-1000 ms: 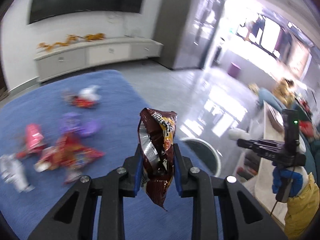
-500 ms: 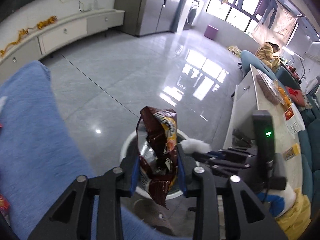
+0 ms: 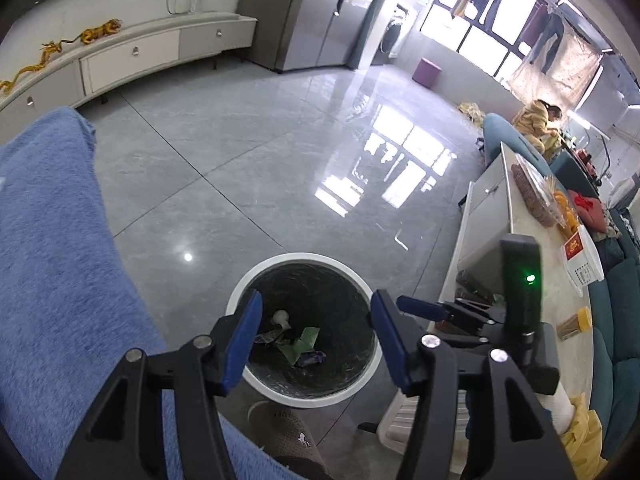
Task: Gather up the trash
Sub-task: 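Carry the chip bag and tissue to the bin and open both tools, then return the left tool to the rug and grasp the pink-white wrapper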
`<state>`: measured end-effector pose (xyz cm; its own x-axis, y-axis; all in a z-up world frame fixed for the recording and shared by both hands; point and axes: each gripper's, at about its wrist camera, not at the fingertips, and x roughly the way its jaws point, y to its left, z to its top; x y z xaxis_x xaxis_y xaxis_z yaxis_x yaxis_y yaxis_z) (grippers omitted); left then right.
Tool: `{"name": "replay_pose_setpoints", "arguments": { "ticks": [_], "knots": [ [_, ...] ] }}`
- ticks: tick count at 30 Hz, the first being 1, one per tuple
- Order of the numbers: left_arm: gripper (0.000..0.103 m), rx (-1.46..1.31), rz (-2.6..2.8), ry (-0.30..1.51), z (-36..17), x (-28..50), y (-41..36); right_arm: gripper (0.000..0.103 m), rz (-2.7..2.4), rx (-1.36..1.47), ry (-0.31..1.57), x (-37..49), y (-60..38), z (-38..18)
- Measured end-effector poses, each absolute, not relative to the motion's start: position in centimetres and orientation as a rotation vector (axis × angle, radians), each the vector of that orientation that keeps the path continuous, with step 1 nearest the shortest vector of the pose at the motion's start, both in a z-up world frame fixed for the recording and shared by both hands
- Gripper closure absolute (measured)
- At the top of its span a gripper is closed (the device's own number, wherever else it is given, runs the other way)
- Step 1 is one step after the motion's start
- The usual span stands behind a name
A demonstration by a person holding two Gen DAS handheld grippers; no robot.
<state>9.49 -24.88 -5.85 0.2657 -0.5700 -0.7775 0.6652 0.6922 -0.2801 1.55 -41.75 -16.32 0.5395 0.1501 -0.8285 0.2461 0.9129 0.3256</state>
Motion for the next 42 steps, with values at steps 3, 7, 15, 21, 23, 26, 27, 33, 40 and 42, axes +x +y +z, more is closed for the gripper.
{"name": "replay_pose_setpoints", "arguments": {
  "ticks": [3, 7, 15, 21, 23, 26, 27, 33, 40, 42],
  "knots": [
    [0.048, 0.088, -0.826, 0.97, -4.9, 8.6, -23.3, 0.056, -0.065, 0.429, 0.957, 0.9, -41.5, -14.5],
    [0.048, 0.094, -0.799, 0.941, -3.8, 7.2, -20.6, 0.051, -0.073, 0.42, 0.893, 0.2, -40.7, -12.0],
    [0.048, 0.099, -0.746, 0.885, -1.3, 5.3, -14.3, 0.051, -0.047, 0.371, 0.781, -1.4, -37.6, -6.7],
    [0.048, 0.053, -0.672, 0.857, -0.3, 4.6, -7.6, 0.049, -0.005, 0.309, 0.731, -1.7, -33.9, -3.7],
    [0.048, 0.033, -0.645, 0.851, -0.3, 4.5, -5.5, 0.049, 0.009, 0.289, 0.726, -1.6, -32.7, -3.1],
    [0.048, 0.006, -0.594, 0.833, -0.4, 4.6, -2.2, 0.048, 0.035, 0.256, 0.724, -1.1, -30.7, -2.2],
    [0.048, -0.004, -0.571, 0.826, -0.5, 4.5, -0.7, 0.048, 0.04, 0.247, 0.725, -0.9, -30.2, -2.1],
    [0.049, -0.016, -0.443, 0.815, -1.5, 6.2, 6.5, 0.048, 0.082, 0.189, 0.736, 0.1, -27.5, -1.6],
    [0.054, 0.079, -0.316, 0.857, -3.3, 10.3, 12.9, 0.048, 0.124, 0.166, 0.764, 2.2, -25.2, -2.4],
    [0.054, 0.084, -0.318, 0.864, -3.8, 11.3, 13.3, 0.048, 0.139, 0.157, 0.778, 3.2, -24.4, -2.8]
  ]
}}
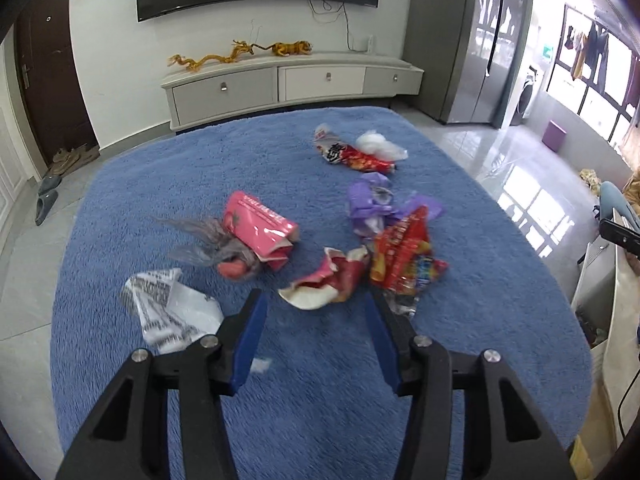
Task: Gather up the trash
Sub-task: 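Return the left tool to the rug and grasp the pink-white wrapper, then grasp the red snack bag with the right tool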
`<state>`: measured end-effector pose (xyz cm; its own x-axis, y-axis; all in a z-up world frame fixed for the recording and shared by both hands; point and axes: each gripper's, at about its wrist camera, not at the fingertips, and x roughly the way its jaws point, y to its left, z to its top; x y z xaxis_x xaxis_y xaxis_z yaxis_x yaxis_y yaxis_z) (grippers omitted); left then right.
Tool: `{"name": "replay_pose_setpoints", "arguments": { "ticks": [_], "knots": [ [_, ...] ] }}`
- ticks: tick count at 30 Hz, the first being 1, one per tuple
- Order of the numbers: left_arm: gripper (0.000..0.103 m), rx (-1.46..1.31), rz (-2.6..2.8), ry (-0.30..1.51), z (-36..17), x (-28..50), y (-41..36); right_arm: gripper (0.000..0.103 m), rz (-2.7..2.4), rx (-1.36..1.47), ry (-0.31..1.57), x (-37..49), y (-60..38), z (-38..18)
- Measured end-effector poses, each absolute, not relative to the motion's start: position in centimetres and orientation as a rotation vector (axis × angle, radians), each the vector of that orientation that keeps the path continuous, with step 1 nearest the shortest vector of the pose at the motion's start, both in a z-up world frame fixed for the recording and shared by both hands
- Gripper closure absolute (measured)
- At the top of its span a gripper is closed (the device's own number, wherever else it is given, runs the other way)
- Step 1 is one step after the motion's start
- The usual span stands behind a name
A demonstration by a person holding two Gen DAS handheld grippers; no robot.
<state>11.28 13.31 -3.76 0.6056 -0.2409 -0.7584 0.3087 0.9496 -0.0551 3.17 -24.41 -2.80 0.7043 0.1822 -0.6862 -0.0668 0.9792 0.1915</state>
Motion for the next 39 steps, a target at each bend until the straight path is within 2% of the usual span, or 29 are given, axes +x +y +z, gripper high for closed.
{"name": "replay_pose_setpoints", "arguments": {
  "ticks": [14, 18, 28, 32, 39],
  "knots": [
    [0.055, 0.158, -0.393, 0.951, -7.2, 16.3, 10.1, 0.048, 0.262, 0.097, 0.851, 8.2, -19.6, -5.3],
    [0.072, 0.168, -0.415, 0.976, -8.3, 16.6, 9.1, 0.048, 0.304, 0.089, 0.863, 9.0, -18.4, -5.6],
    [0.074, 0.09, -0.403, 0.925, -7.7, 15.1, 11.0, 0.048, 0.493, 0.054, 0.873, 11.4, -11.9, -5.8],
    [0.074, 0.04, -0.4, 0.895, -6.8, 13.5, 12.4, 0.04, 0.57, 0.027, 0.865, 12.3, -8.3, -5.9],
    [0.074, -0.033, -0.392, 0.865, -5.5, 11.3, 14.3, 0.04, 0.617, -0.036, 0.848, 14.1, -3.6, -6.4]
  ]
}}
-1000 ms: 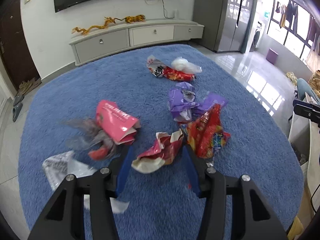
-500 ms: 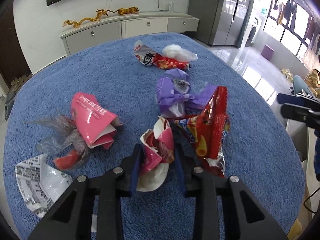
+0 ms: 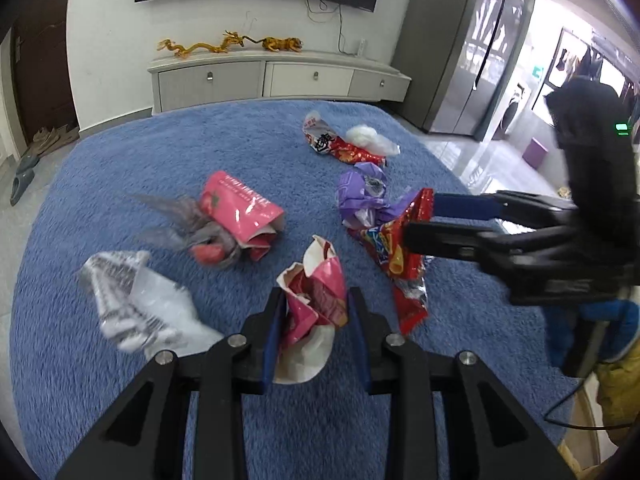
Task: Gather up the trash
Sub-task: 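Grasp the red snack bag with the right tool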
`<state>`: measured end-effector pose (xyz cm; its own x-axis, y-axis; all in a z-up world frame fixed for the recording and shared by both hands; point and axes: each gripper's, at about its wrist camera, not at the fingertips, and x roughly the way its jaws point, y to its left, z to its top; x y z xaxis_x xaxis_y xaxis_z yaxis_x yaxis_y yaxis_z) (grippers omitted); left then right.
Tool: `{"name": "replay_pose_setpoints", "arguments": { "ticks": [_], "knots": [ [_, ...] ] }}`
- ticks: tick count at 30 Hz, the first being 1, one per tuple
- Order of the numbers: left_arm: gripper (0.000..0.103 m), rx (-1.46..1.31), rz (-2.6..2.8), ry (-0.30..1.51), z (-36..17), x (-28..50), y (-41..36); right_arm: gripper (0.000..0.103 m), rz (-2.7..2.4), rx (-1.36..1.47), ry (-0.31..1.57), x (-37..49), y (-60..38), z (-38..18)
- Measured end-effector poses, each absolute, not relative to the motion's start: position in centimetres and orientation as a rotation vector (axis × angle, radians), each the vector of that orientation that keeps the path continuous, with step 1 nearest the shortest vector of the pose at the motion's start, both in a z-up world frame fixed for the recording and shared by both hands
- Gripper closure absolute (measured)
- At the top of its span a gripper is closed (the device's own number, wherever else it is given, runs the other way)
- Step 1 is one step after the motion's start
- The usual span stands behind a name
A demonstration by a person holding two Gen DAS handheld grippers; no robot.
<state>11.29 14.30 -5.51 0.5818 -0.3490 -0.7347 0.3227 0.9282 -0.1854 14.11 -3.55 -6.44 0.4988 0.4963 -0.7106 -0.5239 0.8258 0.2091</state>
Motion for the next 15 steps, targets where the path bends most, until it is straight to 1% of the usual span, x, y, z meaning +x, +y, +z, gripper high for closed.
{"name": "replay_pose_setpoints", "arguments": {
  "ticks": [2, 4, 6, 9, 15],
  "knots": [
    [0.074, -0.045, -0.388, 0.86, -5.3, 10.7, 14.6, 0.054, 0.596, -0.064, 0.869, 14.5, -3.0, -7.2],
    [0.074, -0.057, -0.383, 0.855, -5.1, 10.2, 14.9, 0.073, 0.602, -0.055, 0.889, 14.6, -2.9, -7.8],
    [0.074, -0.063, -0.38, 0.847, -4.8, 9.7, 15.1, 0.085, 0.608, -0.044, 0.887, 14.0, -3.3, -7.9],
    [0.074, -0.067, -0.381, 0.836, -4.2, 8.8, 15.1, 0.088, 0.626, -0.015, 0.868, 12.4, -4.4, -7.1],
    [0.074, -0.067, -0.409, 0.804, -2.4, 6.7, 13.9, 0.088, 0.653, 0.061, 0.795, 8.6, -7.2, -4.2]
  ]
}}
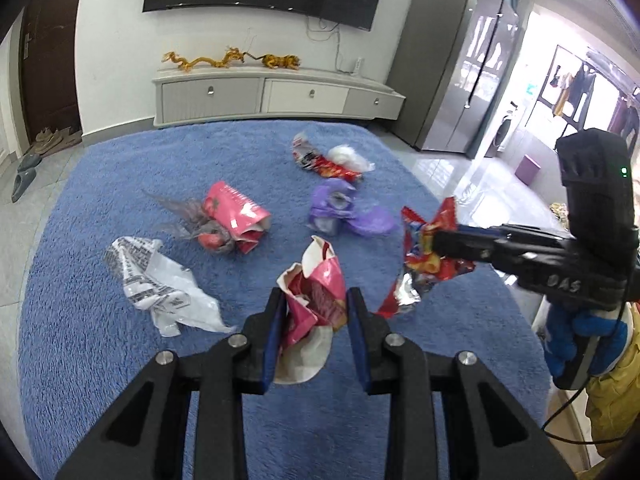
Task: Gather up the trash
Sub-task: 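Grasp the red snack bag with the right tool, then carry the pink wrapper and red bag to the bin and open both tools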
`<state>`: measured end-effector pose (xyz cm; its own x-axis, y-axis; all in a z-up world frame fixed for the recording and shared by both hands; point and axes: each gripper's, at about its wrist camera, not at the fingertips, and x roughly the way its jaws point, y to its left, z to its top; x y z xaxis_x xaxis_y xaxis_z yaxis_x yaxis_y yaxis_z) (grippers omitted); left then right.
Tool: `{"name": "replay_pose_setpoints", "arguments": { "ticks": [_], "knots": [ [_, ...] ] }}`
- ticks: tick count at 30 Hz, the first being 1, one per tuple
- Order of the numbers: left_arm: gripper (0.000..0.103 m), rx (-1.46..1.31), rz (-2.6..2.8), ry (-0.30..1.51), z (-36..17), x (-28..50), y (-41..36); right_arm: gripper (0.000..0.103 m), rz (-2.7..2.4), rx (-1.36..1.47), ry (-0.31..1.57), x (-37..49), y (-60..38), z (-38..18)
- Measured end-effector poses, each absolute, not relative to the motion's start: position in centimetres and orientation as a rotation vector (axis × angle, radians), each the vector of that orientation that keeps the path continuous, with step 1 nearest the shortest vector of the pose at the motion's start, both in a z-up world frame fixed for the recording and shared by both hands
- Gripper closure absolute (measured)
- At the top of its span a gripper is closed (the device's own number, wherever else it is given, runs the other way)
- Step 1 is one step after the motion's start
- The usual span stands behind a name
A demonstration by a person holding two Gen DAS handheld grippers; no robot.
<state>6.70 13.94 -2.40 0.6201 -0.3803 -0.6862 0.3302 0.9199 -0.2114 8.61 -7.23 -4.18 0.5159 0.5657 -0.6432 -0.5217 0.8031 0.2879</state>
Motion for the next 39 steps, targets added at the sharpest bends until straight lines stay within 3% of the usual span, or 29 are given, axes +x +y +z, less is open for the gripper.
{"name": "replay_pose_setpoints", "arguments": {
  "ticks": [15, 24, 33, 39],
  "knots": [
    [0.075, 0.009, -0.545, 0.788, 0.7, 3.9, 5.0, 0.088, 0.4, 0.238, 0.609, -0.8, -23.5, 0.3],
    [0.075, 0.132, -0.72, 0.83, 0.4, 4.6, -8.3, 0.088, 0.191, 0.414, 0.681, -1.8, -32.9, -5.3],
    [0.075, 0.153, -0.837, 0.949, -3.5, 8.1, -21.8, 0.087, 0.059, 0.547, 0.791, -0.4, -40.0, -11.0],
    [0.071, 0.145, -0.86, 1.006, -5.8, 10.1, -26.7, 0.083, 0.032, 0.598, 0.842, 1.7, -42.5, -13.7]
  ]
}}
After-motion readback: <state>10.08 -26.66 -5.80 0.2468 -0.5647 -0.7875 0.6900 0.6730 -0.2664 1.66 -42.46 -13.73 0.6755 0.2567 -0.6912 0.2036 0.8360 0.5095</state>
